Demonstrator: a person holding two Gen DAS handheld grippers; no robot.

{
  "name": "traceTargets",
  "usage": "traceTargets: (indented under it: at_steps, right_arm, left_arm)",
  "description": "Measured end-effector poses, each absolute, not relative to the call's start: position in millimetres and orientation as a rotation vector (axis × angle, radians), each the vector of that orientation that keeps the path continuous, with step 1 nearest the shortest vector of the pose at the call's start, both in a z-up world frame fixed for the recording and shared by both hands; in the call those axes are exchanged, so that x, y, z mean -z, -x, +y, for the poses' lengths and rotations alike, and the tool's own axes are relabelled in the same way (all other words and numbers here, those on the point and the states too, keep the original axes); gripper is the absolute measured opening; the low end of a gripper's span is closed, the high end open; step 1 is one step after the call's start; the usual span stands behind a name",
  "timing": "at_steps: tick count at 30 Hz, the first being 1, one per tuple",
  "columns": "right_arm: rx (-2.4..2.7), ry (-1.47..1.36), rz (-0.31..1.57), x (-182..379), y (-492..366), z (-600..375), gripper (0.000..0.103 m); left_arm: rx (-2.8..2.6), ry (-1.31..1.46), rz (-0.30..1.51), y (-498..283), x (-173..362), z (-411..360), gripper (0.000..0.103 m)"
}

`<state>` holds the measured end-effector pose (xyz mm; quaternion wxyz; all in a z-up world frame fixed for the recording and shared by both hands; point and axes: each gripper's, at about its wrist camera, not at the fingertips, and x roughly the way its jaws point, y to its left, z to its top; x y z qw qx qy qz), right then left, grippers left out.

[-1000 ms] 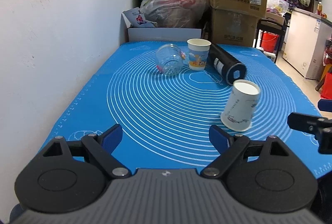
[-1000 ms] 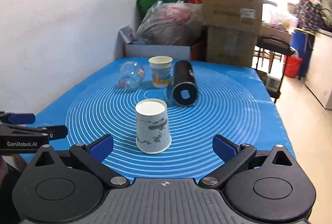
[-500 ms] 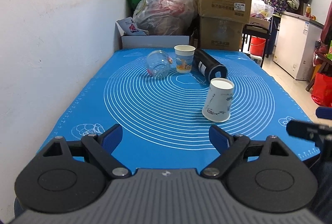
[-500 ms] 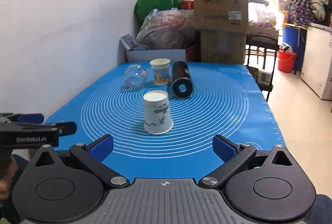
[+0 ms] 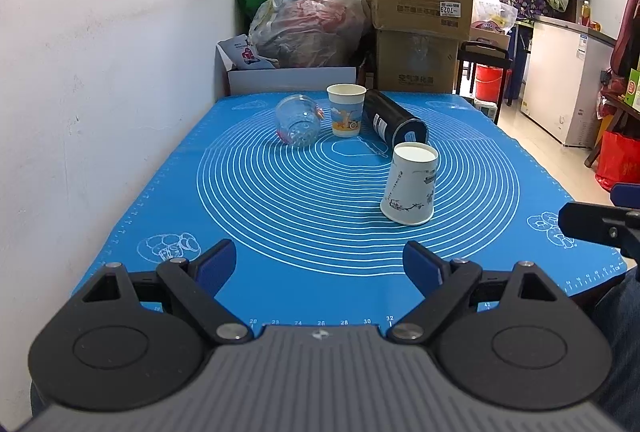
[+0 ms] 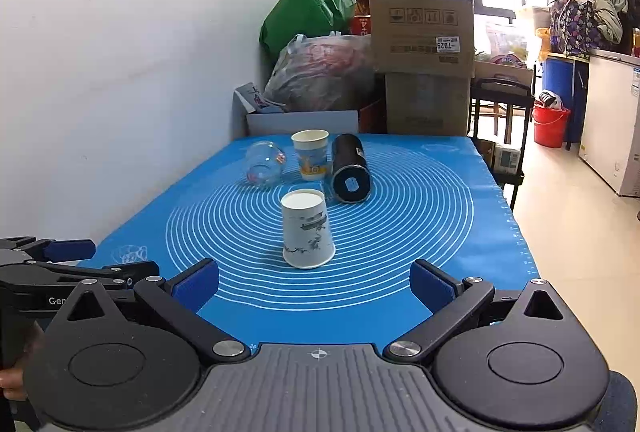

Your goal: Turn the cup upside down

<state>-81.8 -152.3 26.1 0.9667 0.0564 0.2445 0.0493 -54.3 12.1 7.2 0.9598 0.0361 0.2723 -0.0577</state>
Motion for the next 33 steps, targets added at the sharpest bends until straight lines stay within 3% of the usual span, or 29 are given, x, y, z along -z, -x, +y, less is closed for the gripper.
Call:
traceTargets:
  at_steps: [33]
  right_arm:
    - [-0.108, -0.117, 0.534, -21.3, 83.1, -152.1, 0.103]
  left_arm:
    - [0.105, -0.074, 0.548, 52.2, -13.7, 17.4, 0.09]
